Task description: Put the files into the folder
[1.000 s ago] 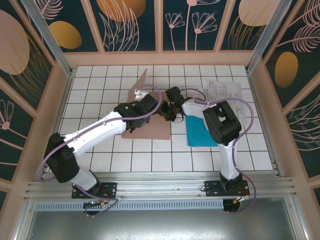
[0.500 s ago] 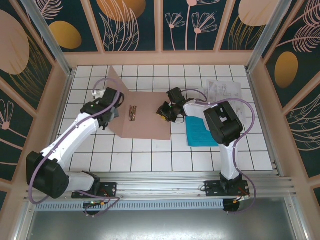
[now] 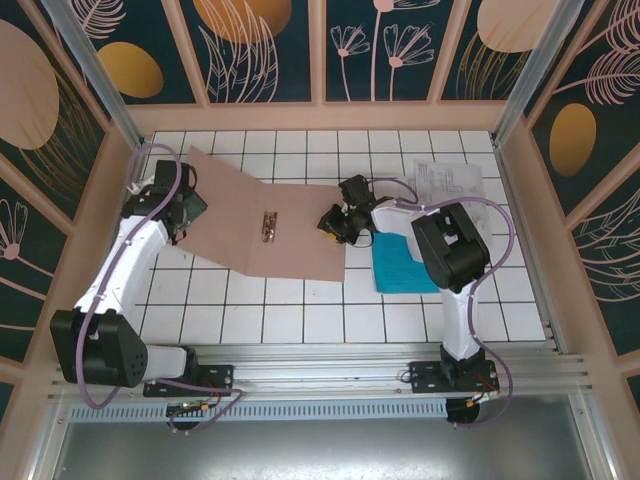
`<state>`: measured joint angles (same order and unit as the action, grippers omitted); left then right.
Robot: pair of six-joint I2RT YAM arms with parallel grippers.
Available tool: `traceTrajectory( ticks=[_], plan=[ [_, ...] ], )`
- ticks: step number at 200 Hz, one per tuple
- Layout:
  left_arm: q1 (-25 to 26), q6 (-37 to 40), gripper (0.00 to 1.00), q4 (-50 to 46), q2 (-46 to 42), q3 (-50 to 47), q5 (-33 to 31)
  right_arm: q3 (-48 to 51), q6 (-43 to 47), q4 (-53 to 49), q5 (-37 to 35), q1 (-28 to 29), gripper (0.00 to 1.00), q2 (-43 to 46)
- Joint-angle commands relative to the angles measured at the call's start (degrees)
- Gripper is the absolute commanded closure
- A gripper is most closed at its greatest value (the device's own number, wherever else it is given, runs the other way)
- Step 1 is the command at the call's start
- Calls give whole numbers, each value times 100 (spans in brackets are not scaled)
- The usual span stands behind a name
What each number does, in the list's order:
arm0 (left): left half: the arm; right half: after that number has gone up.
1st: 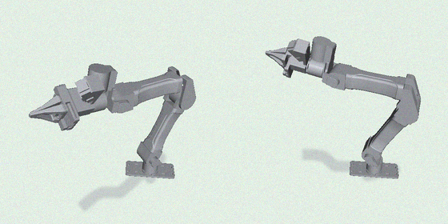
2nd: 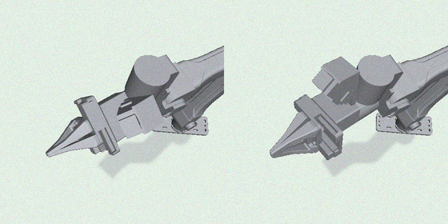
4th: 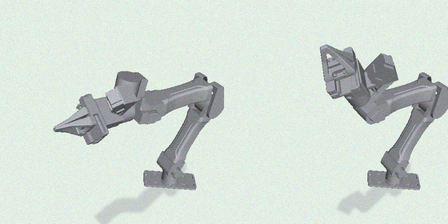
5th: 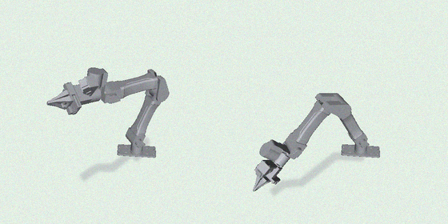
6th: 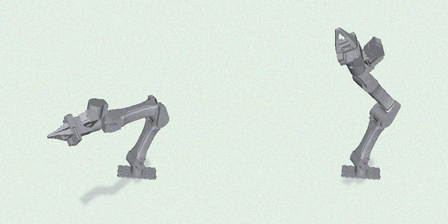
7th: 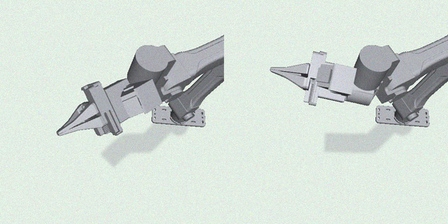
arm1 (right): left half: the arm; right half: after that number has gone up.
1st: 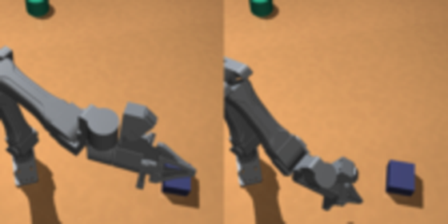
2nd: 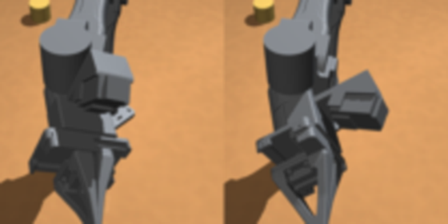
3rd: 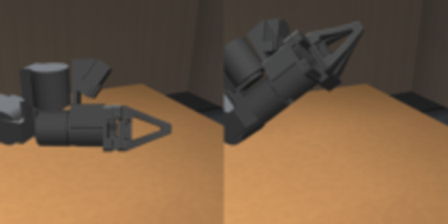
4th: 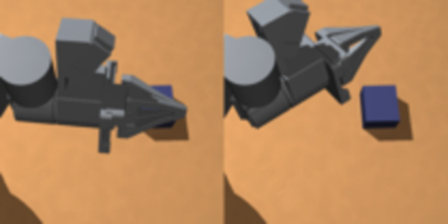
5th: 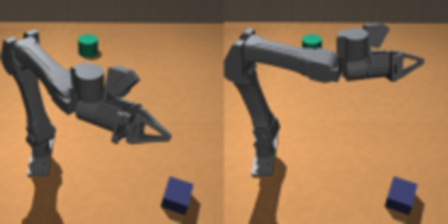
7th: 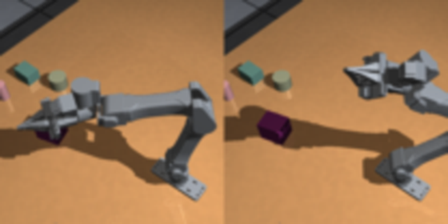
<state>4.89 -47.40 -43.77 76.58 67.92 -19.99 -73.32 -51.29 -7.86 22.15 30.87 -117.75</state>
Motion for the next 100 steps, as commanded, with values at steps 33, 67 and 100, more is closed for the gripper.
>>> traceTrajectory(
  ticks=[33,67,100],
  plan=[
    [-68,882,18,459,102,768,1535,217,350,-873,-241,-175,68,-81],
    [466,1775,33,337,1257,977,2829,54,537,-890,-43,-185,64,28],
    [1044,2143,30,382,2120,1132,2518,-315,897,-839,360,-178,53,303]
  ],
)
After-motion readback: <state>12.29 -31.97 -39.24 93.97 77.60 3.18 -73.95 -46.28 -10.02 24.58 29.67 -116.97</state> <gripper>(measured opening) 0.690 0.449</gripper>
